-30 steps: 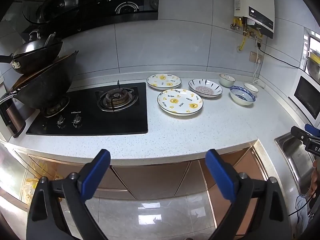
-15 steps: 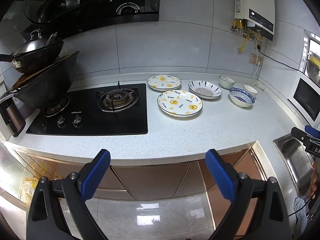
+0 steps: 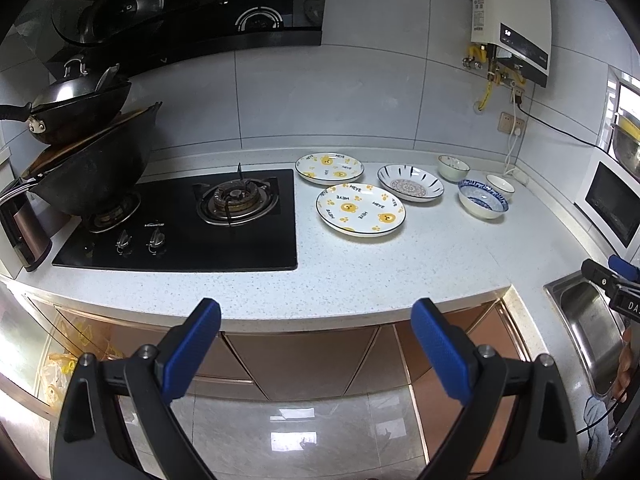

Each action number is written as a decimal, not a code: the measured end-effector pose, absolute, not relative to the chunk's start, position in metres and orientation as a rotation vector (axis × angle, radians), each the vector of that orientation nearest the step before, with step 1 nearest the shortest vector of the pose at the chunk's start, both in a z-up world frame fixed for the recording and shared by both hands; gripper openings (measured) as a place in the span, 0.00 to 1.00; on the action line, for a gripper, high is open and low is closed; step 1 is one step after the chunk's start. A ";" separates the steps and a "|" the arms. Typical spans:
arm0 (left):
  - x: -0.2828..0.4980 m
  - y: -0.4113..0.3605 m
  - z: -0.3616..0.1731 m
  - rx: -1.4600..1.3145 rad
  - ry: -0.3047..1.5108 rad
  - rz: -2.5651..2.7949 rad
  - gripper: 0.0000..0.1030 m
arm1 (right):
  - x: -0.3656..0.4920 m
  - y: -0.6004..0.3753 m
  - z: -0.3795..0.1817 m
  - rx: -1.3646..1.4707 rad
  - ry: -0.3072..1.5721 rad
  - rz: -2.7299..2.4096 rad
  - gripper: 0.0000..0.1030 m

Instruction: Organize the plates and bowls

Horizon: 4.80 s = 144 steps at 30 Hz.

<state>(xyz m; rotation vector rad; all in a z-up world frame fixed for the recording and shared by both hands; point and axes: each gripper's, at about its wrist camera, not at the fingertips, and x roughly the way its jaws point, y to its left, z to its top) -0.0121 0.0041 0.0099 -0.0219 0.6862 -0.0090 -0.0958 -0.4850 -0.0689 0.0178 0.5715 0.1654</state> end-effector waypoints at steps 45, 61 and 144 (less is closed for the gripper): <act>-0.008 0.018 0.012 -0.036 0.684 -0.014 0.94 | -0.098 -0.475 -0.065 0.016 0.565 0.158 0.99; -0.011 0.016 0.013 -0.032 0.685 -0.015 0.94 | -0.098 -0.475 -0.065 0.018 0.566 0.158 0.99; 0.464 0.012 -0.183 -0.169 1.276 -0.272 0.93 | 0.319 -0.319 -0.202 -0.006 1.093 0.458 0.99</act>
